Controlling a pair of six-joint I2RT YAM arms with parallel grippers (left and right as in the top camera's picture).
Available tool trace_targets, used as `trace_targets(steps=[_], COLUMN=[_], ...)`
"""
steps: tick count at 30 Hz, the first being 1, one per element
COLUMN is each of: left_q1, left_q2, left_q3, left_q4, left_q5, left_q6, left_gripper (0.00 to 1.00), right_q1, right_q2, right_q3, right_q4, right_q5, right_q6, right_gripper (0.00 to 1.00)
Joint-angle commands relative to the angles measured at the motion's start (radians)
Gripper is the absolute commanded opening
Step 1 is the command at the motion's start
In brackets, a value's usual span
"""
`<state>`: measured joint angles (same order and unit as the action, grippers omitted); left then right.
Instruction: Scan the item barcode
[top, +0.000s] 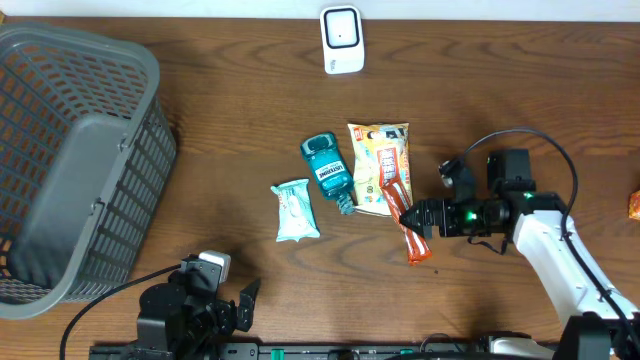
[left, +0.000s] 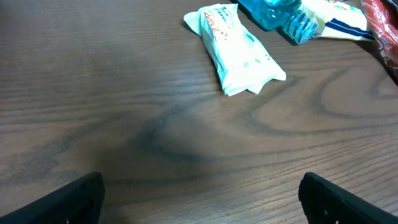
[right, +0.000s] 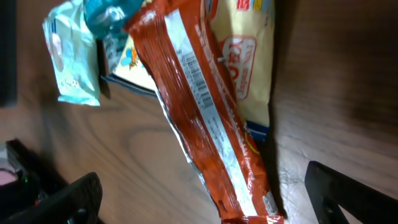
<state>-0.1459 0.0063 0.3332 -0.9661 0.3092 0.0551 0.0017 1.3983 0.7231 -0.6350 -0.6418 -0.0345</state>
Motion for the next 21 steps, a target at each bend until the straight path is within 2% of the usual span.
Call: trace_targets(steps=[1, 3, 9, 12, 14, 18, 21], left_q1=[-0.001, -0.001, 0.0, 0.0, 0.0, 0.0, -0.001], left_q2=[0.0, 0.0, 0.0, 0.0, 0.0, 0.0, 0.0], left_q3=[0.002, 0.002, 0.002, 0.002, 0.002, 0.002, 0.002], left_q4=[-0.014, -0.014, -0.014, -0.014, -0.014, -0.014, -0.014], left_q5=[0.005, 0.005, 0.005, 0.005, 0.005, 0.005, 0.005], left_q6=[-0.005, -0.005, -0.005, -0.005, -0.005, -0.005, -0.005], left_gripper=[0.99, 0.99, 0.99, 1.0, 0.99, 0.99, 0.99], right_q1=[-0.008, -0.008, -0.008, -0.016, -0.036, -0.069, -0.074], right_q2=[0.055, 0.101, 0.256, 0.293, 0.309, 0.309, 0.309], right_q3=[-0.024, -0.025, -0.025, -0.025, -0.025, -0.025, -0.025], right_q4=[0.07, 0.099, 0.161, 0.162, 0.172, 0.122, 0.095], right_q5=[-0.053, -0.053, -0.12, -0.132, -0.175, -0.325, -0.359], right_q6=[0.022, 0.022, -0.032, -0.063, -0.08, -0.239, -0.278], right_gripper=[0.99, 0.99, 0.83, 0.79, 0.78, 0.77, 0.77])
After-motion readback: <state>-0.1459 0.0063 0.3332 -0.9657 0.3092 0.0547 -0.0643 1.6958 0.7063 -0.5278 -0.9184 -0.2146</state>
